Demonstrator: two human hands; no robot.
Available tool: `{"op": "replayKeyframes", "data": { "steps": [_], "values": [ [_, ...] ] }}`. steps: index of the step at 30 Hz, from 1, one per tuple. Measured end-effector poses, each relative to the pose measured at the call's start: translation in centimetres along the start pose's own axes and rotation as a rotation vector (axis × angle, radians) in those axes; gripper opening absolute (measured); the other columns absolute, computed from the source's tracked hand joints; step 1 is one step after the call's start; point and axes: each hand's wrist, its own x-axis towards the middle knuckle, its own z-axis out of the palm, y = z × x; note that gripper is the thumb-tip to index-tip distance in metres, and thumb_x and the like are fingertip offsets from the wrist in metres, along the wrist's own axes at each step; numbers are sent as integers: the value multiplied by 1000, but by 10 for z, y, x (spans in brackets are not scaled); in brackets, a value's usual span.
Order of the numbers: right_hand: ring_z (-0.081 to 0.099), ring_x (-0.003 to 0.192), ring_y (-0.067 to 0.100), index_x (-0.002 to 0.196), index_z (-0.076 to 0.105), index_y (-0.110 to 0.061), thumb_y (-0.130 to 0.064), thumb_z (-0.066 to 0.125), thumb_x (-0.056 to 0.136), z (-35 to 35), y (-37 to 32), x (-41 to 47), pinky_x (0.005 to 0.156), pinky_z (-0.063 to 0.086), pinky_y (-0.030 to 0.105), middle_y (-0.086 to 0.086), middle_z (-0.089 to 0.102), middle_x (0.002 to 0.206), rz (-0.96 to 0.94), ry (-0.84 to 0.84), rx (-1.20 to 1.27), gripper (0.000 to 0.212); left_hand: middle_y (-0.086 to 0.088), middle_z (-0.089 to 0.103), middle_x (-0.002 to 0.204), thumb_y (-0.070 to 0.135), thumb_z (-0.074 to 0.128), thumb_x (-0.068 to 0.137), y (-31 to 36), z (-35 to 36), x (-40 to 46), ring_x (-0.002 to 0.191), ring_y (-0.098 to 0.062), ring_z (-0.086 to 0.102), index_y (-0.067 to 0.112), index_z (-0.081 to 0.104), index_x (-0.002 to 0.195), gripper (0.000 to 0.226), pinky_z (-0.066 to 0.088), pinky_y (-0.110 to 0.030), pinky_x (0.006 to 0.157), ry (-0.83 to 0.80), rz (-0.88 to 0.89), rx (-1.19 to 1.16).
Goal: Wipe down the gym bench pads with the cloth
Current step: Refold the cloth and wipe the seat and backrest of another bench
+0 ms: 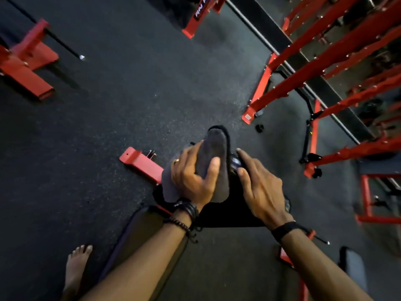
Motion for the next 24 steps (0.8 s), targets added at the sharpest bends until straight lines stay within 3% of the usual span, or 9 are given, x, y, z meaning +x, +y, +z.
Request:
{"op": "replayKeyframes", "data": {
  "steps": [4, 8, 12, 18, 24],
  "values": [
    [60, 103, 22, 149, 28, -34, -82, 26, 86, -4, -25, 17, 72, 50, 37, -2, 56, 119, -69, -82, -118, 78, -10, 68, 108, 61, 31, 96, -39, -1, -6, 97, -30, 61, 8, 65, 114, 66, 49, -46, 81, -25, -37, -54],
    [61, 97, 23, 138, 40, -36, -75, 23, 91, 0, -24, 20, 66, 46, 35, -2, 56, 109, -88, -43, -195, 63, -5, 67, 101, 56, 35, 96, -22, -1, -2, 92, -30, 63, 10, 66, 109, 57, 49, -46, 79, -13, -56, -53],
    [59, 92, 21, 137, 43, -35, -62, 10, 97, 1, -22, 17, 64, 31, 30, -2, 54, 101, -117, -7, -137, 59, -3, 67, 104, 50, 39, 96, 0, 2, -4, 94, -27, 63, 14, 65, 112, 47, 49, -42, 79, 38, -32, -16],
    [61, 92, 22, 136, 46, -34, -59, 10, 99, 7, -20, 15, 62, 32, 29, -1, 55, 98, -128, 83, -163, 58, -9, 69, 95, 38, 35, 97, -75, 12, -24, 86, -32, 63, 6, 70, 104, 48, 49, -47, 74, 143, -258, -87],
    [61, 84, 26, 134, 50, -28, -56, 16, 101, 16, -19, 17, 58, 37, 29, 3, 55, 95, -114, 112, -141, 55, -9, 68, 105, 42, 46, 91, -23, 15, -22, 95, -29, 62, 5, 69, 108, 47, 47, -38, 85, 165, -62, -26]
  ]
}}
